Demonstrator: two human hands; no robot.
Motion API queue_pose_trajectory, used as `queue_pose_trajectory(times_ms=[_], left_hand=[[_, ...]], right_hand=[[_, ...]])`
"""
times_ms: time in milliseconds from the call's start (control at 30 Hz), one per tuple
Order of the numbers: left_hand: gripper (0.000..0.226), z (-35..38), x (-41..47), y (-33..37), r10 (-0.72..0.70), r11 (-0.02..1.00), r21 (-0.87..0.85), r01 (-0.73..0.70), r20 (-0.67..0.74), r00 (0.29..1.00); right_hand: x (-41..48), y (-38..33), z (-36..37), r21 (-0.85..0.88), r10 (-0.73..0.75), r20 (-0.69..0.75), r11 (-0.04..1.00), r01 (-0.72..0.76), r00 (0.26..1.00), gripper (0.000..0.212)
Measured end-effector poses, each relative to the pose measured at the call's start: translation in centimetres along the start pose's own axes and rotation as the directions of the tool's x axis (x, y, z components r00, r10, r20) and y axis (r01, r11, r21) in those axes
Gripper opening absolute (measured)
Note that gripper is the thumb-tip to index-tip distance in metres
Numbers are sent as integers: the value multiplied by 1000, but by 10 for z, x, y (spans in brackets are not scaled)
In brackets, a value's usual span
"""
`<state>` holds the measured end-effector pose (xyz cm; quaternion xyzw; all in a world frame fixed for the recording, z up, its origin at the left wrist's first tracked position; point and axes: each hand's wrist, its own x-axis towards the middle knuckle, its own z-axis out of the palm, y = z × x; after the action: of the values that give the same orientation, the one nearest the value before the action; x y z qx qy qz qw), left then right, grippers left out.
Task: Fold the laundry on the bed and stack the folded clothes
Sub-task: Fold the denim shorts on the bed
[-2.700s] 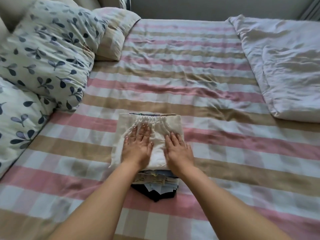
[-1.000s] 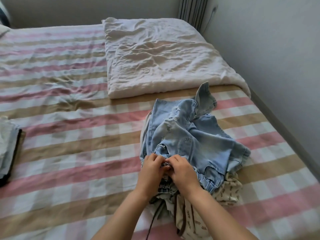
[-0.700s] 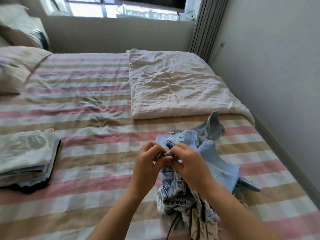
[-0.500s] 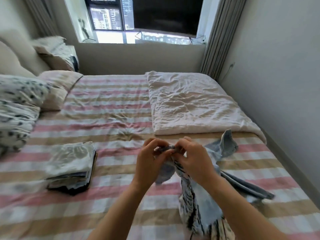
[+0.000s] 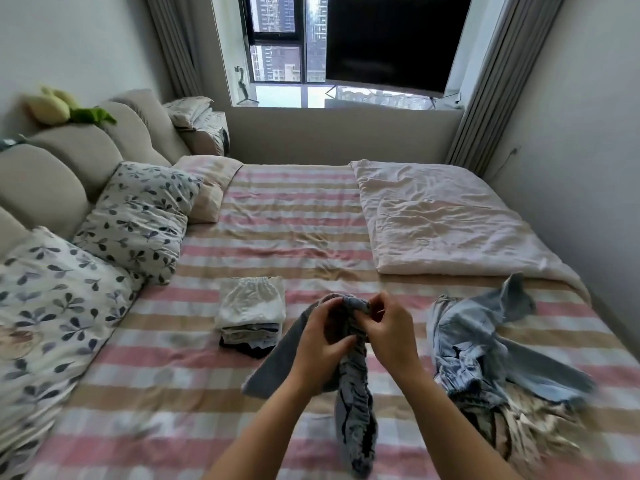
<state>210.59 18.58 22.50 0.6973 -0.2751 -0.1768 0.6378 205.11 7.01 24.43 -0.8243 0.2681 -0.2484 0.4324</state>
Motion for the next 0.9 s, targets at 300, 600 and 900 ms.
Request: queue_pose_trajectory(times_ms=[300,600,900], left_hand=[[56,-37,-9,13,-18,990,-139,22,34,999],[31,-59,13,52,-25,995,100,12,131,991],[21,-27,17,88,15,983,176,-60,250,968]], right_hand=[[-25,-42,19,59,-84,96,995,79,992,19],[-1,-48,-30,65,-213,235,977,204,948,31],[15,-57,-69,-34,-272,401,950,310,875,15]])
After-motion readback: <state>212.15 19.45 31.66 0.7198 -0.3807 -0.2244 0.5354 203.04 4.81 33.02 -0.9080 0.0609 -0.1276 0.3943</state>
